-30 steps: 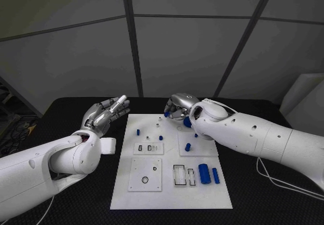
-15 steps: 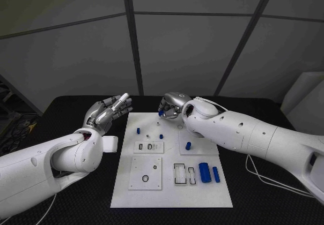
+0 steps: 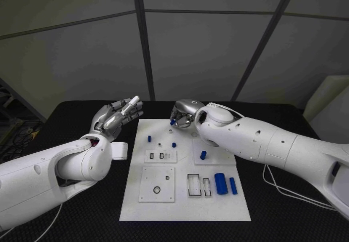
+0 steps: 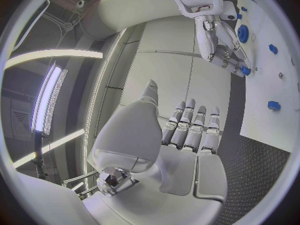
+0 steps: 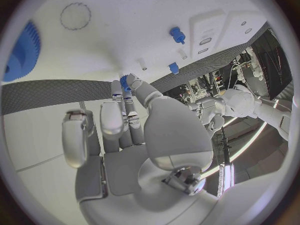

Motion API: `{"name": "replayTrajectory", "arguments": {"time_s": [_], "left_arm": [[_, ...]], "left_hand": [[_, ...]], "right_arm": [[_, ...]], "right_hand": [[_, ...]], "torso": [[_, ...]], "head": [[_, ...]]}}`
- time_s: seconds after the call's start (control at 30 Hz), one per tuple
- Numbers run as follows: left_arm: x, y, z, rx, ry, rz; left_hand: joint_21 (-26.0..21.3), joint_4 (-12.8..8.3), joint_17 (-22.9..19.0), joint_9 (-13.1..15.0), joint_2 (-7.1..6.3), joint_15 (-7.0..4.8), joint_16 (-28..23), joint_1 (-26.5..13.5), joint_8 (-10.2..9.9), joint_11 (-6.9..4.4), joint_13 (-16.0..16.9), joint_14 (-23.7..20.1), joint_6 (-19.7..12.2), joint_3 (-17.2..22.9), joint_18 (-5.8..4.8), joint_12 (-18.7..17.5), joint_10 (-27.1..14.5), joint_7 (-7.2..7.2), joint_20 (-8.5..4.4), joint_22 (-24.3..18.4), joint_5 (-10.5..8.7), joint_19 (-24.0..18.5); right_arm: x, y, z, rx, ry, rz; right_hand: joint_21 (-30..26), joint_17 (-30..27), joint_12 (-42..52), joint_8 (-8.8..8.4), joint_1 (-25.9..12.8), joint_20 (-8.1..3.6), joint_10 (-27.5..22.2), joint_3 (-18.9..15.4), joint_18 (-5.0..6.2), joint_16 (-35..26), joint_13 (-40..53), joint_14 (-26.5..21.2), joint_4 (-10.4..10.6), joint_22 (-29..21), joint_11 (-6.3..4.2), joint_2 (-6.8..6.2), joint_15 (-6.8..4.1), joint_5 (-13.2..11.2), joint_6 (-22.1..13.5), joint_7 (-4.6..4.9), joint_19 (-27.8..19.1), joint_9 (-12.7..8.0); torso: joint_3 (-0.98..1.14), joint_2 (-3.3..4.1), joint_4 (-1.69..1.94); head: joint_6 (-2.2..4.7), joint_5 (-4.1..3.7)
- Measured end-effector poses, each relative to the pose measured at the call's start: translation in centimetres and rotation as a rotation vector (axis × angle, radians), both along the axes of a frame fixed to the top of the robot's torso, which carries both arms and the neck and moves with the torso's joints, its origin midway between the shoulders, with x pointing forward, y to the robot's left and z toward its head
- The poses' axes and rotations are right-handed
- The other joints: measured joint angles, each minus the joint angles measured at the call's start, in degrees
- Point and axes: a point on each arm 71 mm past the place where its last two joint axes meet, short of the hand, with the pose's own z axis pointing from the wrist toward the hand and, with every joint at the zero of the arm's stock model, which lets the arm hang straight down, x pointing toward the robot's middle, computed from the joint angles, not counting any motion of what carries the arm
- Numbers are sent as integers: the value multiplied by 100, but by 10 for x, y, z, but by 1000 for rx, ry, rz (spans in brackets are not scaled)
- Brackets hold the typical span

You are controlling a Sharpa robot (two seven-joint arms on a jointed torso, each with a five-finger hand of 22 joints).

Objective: Assemble the parts on the task board

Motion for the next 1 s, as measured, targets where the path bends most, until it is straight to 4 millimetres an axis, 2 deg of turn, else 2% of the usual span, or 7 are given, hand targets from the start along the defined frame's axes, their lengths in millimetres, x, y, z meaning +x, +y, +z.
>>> {"name": "replayTrajectory", "arguments": {"time_s": [0.6,1.0], "left_arm": [[1,2,2,2,-4,5],[1,1,3,2,-5,4]], "left_hand": [[-65,-23,-7,0,0,19,0,0,-21,0,0,-57,0,-23,0,0,0,0,5,-26,0,-83],[-65,-22,-12,0,0,-1,0,0,-21,0,0,-77,0,-23,1,0,0,0,-9,-36,0,-110]], "right_arm": [[1,0,1,-32,-24,-35],[1,5,-1,-48,-21,-40]], "right_hand": [[-29,-11,0,-18,-7,0,-41,-16,0,0,-6,0,15,0,-2,-10,0,-29,-20,2,0,78],[-29,-43,0,-14,-66,0,-126,-21,1,0,-26,0,51,-1,38,-69,0,-29,-54,28,0,87]], "torso": [[2,18,-2],[1,28,-1]], "head": [[-15,-5],[-19,-5]]}}
